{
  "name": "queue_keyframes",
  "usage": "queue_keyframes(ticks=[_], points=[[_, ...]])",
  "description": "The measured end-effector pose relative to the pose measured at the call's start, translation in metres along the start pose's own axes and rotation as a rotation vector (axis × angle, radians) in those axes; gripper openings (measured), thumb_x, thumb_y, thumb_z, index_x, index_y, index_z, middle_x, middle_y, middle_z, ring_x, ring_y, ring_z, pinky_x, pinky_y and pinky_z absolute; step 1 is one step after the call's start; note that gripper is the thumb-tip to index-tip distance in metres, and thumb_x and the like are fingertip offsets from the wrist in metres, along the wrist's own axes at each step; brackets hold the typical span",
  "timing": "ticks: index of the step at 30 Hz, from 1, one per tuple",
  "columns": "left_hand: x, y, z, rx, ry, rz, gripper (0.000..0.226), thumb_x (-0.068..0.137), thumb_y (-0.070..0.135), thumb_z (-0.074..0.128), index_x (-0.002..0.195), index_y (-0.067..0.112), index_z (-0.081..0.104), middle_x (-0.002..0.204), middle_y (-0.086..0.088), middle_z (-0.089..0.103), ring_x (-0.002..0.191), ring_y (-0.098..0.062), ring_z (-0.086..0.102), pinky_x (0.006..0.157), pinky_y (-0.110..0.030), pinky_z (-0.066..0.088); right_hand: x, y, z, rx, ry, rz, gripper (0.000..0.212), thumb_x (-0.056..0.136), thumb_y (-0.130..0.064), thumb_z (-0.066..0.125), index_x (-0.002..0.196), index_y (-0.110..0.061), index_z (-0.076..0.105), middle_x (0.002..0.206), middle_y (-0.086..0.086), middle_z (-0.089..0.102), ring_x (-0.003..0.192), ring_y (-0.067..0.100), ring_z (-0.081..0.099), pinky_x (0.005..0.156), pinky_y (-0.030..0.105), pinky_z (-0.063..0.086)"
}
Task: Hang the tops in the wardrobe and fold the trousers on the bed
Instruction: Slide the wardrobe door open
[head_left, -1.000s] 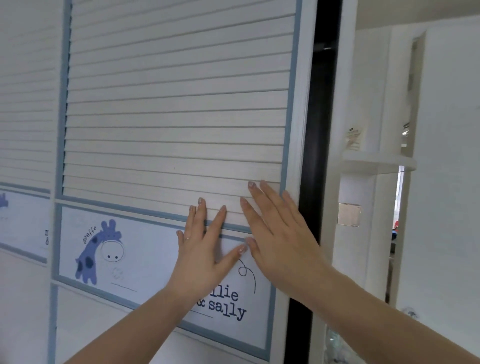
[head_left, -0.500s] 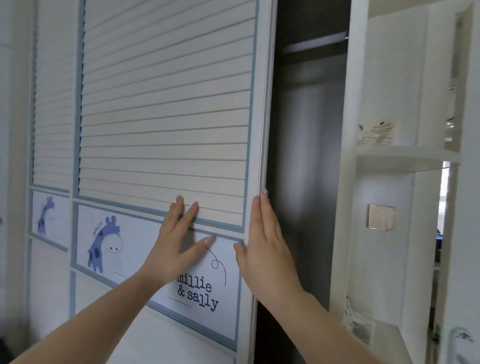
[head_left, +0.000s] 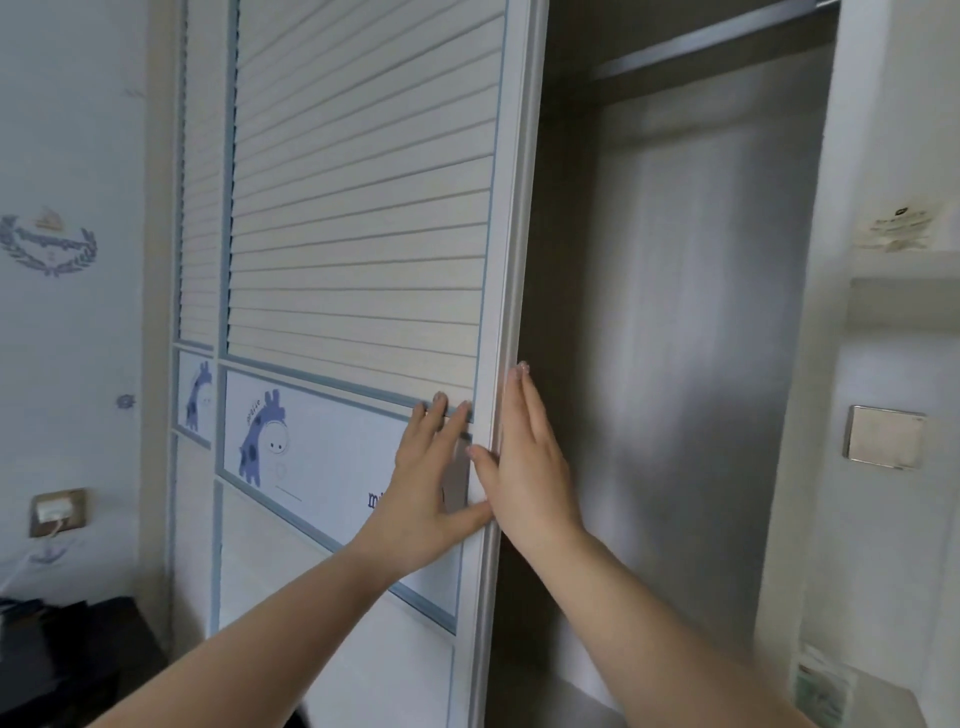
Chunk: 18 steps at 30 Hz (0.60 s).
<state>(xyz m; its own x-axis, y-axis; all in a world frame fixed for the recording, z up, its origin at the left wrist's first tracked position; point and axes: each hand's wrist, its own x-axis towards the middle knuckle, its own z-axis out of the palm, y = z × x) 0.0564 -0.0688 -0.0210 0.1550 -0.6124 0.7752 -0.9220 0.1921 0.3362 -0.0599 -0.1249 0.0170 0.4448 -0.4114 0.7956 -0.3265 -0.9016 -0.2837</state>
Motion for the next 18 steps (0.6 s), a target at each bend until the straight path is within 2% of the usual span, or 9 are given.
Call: queue_keyframes(ticks=[3,6,10,13,15,18], points=[[0.002,-0.015,0.002,0.062,0.018,-0.037,0.096,0.070,0.079,0.051,0.136,0.055,-0.014,0.151,0.027,-0.024,0.142,-0.002,-0.024,0.108,-0.022,-0.012,0.006,0.000,0.016,0.119,-0.025,0.084,0.082,0.094,-0.028,0.055,0.152,-0.028,-0.003,0.160,-0.009,0.008,0.140,0.017,0.030,0.106,0.029,0.035],[0.009,-0.033,0.001,0.069,0.052,-0.046,0.099,0.071,0.072,0.059,0.136,0.058,-0.014,0.149,0.032,-0.025,0.141,0.002,-0.024,0.107,-0.018,-0.011,0.017,-0.001,0.032,0.179,-0.032,0.104,0.082,0.094,-0.030,0.056,0.151,-0.033,-0.002,0.155,-0.007,0.025,0.131,0.018,0.044,0.099,0.029,0.041],[0.013,-0.056,-0.004,0.092,0.086,-0.058,0.100,0.073,0.063,0.065,0.138,0.056,-0.011,0.151,0.032,-0.019,0.141,0.005,-0.021,0.108,-0.017,-0.008,0.029,-0.002,0.055,0.253,-0.038,0.113,0.084,0.092,-0.030,0.059,0.150,-0.039,-0.001,0.153,-0.010,0.029,0.133,0.014,0.041,0.099,0.024,0.037],[0.018,-0.078,-0.010,0.101,0.089,-0.065,0.101,0.074,0.056,0.070,0.137,0.055,-0.009,0.151,0.031,-0.016,0.142,0.004,-0.018,0.111,-0.021,-0.004,0.039,-0.004,0.078,0.392,-0.047,0.138,0.084,0.091,-0.027,0.062,0.148,-0.046,0.004,0.153,-0.019,0.028,0.137,0.006,0.035,0.105,0.020,0.032],[0.022,-0.092,-0.016,0.098,0.087,-0.064,0.101,0.075,0.053,0.071,0.137,0.054,-0.007,0.152,0.029,-0.013,0.144,0.002,-0.016,0.113,-0.024,0.000,0.048,-0.006,0.093,0.488,-0.060,0.170,0.083,0.089,-0.024,0.064,0.147,-0.047,0.009,0.150,-0.017,0.034,0.135,0.006,0.038,0.109,0.028,0.036],[0.027,-0.116,-0.026,0.079,0.094,-0.073,0.100,0.076,0.045,0.075,0.139,0.050,-0.002,0.155,0.025,-0.009,0.145,-0.001,-0.012,0.117,-0.028,0.004,0.065,-0.012,0.120,0.551,-0.077,0.254,0.072,0.087,-0.026,0.068,0.146,-0.034,0.028,0.140,-0.010,0.050,0.126,0.010,0.050,0.104,0.037,0.045]])
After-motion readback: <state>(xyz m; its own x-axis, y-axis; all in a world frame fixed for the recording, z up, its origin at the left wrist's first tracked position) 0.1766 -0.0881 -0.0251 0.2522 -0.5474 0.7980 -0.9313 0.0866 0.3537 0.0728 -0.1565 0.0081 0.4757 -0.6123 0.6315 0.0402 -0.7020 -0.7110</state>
